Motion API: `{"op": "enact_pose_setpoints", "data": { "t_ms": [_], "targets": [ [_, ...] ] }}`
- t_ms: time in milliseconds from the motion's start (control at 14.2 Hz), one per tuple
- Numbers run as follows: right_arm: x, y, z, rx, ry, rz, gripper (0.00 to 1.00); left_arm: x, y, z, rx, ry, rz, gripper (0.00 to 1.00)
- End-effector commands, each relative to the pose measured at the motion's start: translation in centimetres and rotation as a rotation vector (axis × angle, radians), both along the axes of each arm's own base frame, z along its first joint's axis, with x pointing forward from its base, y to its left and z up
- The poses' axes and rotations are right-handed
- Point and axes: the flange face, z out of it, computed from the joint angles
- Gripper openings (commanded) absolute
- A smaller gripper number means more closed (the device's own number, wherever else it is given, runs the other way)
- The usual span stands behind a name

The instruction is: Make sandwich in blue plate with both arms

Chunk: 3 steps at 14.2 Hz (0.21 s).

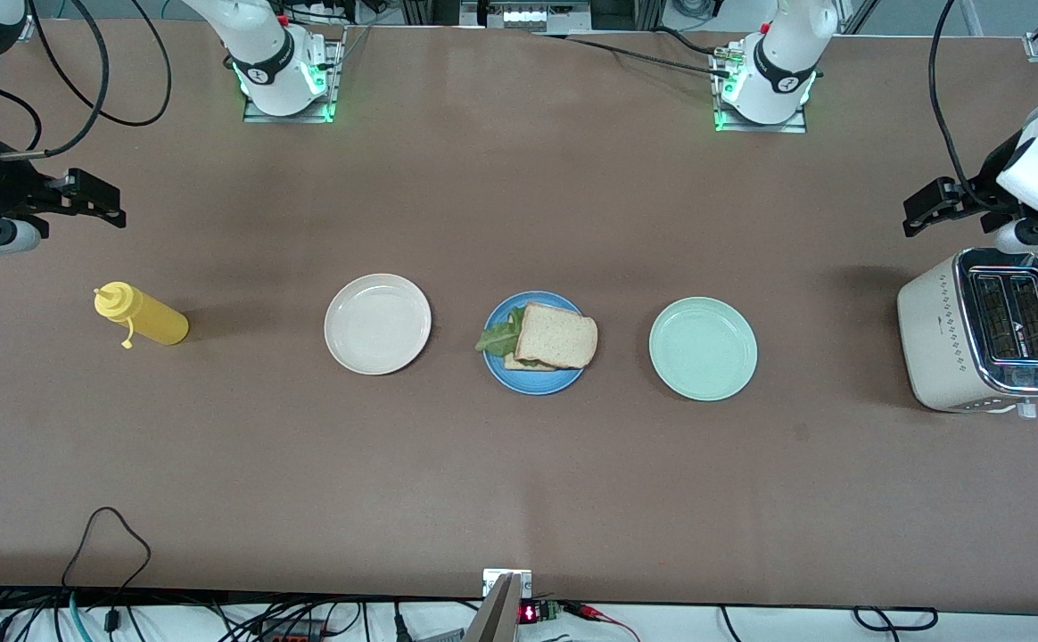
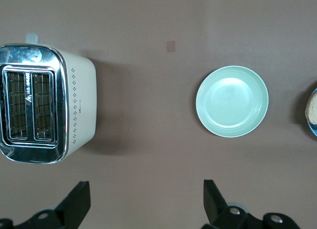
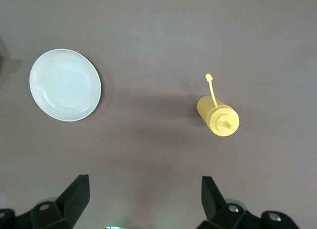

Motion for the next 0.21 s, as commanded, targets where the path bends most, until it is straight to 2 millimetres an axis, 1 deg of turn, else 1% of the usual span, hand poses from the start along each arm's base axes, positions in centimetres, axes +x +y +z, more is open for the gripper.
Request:
{"op": "enact_pose_setpoints", "data": {
  "t_ms": [0,141],
  "targets": [
    [-0.08,0.03,0.46,-0.012,0.007,-0.015,1.00,-0.76,0.13,0.40,-0.015,-0.004,-0.019,1.00],
    [-0.08,-0.07,0.46,-0.013,0.006,-0.018,1.00,-0.76,0.14,0.40,-0.014,-0.004,-0.021,1.00]
  ]
}}
